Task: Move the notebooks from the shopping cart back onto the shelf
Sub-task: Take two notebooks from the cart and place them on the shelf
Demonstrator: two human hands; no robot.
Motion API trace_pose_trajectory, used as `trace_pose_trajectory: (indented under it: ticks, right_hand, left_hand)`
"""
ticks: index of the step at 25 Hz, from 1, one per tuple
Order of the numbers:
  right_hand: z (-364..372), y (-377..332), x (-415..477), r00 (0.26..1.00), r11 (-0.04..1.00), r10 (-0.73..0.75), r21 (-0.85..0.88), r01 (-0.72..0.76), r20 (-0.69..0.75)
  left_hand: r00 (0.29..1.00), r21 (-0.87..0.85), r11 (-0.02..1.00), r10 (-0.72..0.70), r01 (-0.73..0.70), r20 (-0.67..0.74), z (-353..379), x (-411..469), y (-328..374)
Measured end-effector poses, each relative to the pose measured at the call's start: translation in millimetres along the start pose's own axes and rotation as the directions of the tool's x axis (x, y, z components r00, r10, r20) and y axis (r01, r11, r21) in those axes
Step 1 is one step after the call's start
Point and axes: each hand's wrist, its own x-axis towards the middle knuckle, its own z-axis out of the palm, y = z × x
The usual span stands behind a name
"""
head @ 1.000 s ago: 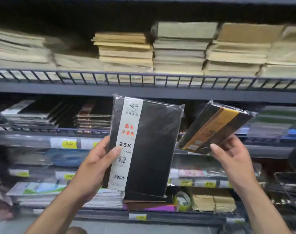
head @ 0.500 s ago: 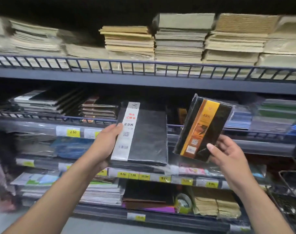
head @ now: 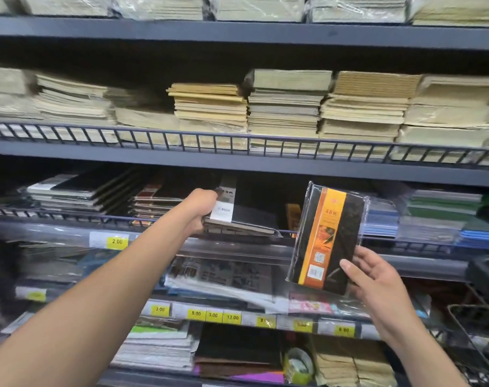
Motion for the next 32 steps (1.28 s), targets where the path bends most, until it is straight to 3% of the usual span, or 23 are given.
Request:
trace_pose_trajectory:
  ticks: [6,10,15,21,23,26,28,32]
  right_hand:
    - [-3,-7,-6,1.000,1.000,0.013,-0.020,-0.013,-0.009]
    - [-5,-7,-7,1.000,0.999,0.016,-0.031,-0.015,0.018]
    - [-4,-6,-10,0.999,0.998,0.049,-0.038,-0.048,0.017]
    - [-4,-2,-7,0.996,0.996,0.089,-0.022,-0.089,0.012]
    - [-4,0,-1,0.995,0.996,0.093,-0.014,-0.092,0.032]
    - [2,-12,8,0.994,0.996,0.086,-0.043,-0.083,0.070]
    - [7,-26,19,0.996,0.998,0.054,-0.047,-0.051,0.066]
    - [26,-50,44,0.999,0.999,0.043,-0.006,-0.043,-0.012]
  left_hand:
    - [1.000,0.060,0.998,-0.029,0.028,0.008,8,46,3]
    - [1.000,0.285,0.958,-0.012,0.012,-0.001,9,76,-6]
    - [0.993,0.651,0.752,0.114,-0.104,0.026,18,50,3]
    - [0.979,0.866,0.488,0.203,-0.108,0.008,20,20,11]
    - [0.932,0.866,0.458,0.361,-0.202,0.027,22,2,6]
    - [0.717,0.711,0.421,0.676,-0.563,0.167,31,-40,-13]
    - [0.625,0.570,0.402,0.733,-0.716,0.269,37,-65,-26]
    - [0.594,0.530,0.375,0.730,-0.761,0.336,51,-87,-36]
